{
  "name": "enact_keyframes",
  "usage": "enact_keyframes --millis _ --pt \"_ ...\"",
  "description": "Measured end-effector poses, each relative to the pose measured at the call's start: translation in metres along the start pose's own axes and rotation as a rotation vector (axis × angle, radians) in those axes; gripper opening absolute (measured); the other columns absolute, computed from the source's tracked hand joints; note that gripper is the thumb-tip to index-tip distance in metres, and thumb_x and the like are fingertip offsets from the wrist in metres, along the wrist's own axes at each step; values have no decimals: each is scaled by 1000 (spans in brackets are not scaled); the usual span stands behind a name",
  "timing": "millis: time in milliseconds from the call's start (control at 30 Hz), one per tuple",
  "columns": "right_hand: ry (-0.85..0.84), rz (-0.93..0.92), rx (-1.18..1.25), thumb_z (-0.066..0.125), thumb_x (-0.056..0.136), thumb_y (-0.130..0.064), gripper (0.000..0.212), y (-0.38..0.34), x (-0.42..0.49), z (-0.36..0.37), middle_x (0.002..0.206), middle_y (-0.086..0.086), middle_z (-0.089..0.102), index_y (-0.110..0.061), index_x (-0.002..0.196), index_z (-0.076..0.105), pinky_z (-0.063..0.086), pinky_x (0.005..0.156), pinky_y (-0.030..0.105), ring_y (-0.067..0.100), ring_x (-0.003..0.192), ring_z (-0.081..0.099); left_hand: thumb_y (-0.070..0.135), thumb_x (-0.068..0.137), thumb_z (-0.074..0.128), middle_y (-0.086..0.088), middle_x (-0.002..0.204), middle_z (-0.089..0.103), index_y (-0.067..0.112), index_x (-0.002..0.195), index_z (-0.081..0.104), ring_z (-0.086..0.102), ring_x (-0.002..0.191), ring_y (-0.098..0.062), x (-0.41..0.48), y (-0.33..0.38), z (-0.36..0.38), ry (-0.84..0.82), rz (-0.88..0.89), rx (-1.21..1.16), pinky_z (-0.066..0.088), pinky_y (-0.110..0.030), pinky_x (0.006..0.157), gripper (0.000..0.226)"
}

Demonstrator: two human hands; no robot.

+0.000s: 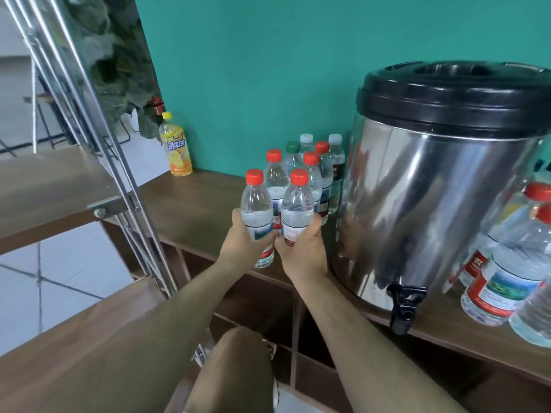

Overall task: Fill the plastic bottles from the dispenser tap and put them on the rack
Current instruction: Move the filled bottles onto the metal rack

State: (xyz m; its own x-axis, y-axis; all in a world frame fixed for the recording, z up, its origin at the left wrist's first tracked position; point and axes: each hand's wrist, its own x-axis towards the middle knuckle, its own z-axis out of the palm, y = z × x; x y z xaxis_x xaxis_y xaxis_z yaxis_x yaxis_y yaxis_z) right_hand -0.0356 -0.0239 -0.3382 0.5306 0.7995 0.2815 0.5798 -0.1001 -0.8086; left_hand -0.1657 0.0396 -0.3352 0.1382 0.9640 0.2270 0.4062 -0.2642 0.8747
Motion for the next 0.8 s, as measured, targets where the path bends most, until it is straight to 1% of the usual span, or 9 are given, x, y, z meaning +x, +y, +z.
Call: enact_keyframes --millis 67,267,367,467,533,600,667,700,800 --pt "-9 -20 -10 80 87 -32 93 1 -7 -2 144 12 55 -12 156 20 54 100 41 31 126 61 35 78 90 16 105 63 30 119 36 65 95 -2 -3 -2 2 2 -13 18 52 -28 80 67" --pt "-8 -44 -9 78 88 -32 85 -8 -42 -20 138 12 56 -7 151 27 54 97 42 31 122 61 39 77 89 22 99 60 30 110 37 60 88 11 -32 4 -4 0 -14 1 42 -9 65 63" --pt "9 -112 -22 77 89 -38 78 -15 -72 -38 135 11 56 -6 145 35 54 93 43 31 120 61 46 76 88 21 101 64 33 113 41 69 94 0 -64 15 -23 -16 32 -31 53 -21 71 61" --pt "61 -211 -27 72 88 -50 81 -39 -97 -61 133 8 62 -11 147 32 55 87 41 31 116 65 58 73 83 31 113 64 39 132 36 66 103 8 -98 47 -60 31 187 -91 57 -27 86 77" --pt "73 -308 -12 64 85 -61 90 -70 -107 -78 135 5 63 -16 153 25 56 87 41 29 117 66 65 72 77 30 123 62 41 142 27 65 111 4 -116 81 -93 86 298 -113 55 -30 93 89" --pt "70 -413 28 60 83 -66 93 -107 -112 -96 138 -3 62 -24 155 18 55 85 32 23 118 65 65 74 76 19 131 63 43 144 25 67 116 -6 -128 116 -127 132 376 -129 55 -39 100 89" --pt "52 -500 115 57 81 -69 86 -148 -116 -113 130 -15 59 -33 149 21 47 74 14 11 112 63 61 80 77 13 131 65 39 143 26 69 115 -8 -135 147 -163 162 422 -127 55 -45 102 84" --pt "45 -533 152 58 80 -67 82 -168 -117 -118 125 -16 60 -33 146 25 46 71 14 10 107 63 60 83 77 15 127 67 35 143 27 70 112 -6 -137 161 -182 180 443 -114 57 -45 100 82" --pt "22 -600 224 66 86 -55 73 -227 -120 -125 113 -14 66 -32 143 28 53 67 32 13 91 66 65 81 71 33 113 68 33 144 28 69 102 7 -144 196 -235 242 500 -60 58 -34 90 83"
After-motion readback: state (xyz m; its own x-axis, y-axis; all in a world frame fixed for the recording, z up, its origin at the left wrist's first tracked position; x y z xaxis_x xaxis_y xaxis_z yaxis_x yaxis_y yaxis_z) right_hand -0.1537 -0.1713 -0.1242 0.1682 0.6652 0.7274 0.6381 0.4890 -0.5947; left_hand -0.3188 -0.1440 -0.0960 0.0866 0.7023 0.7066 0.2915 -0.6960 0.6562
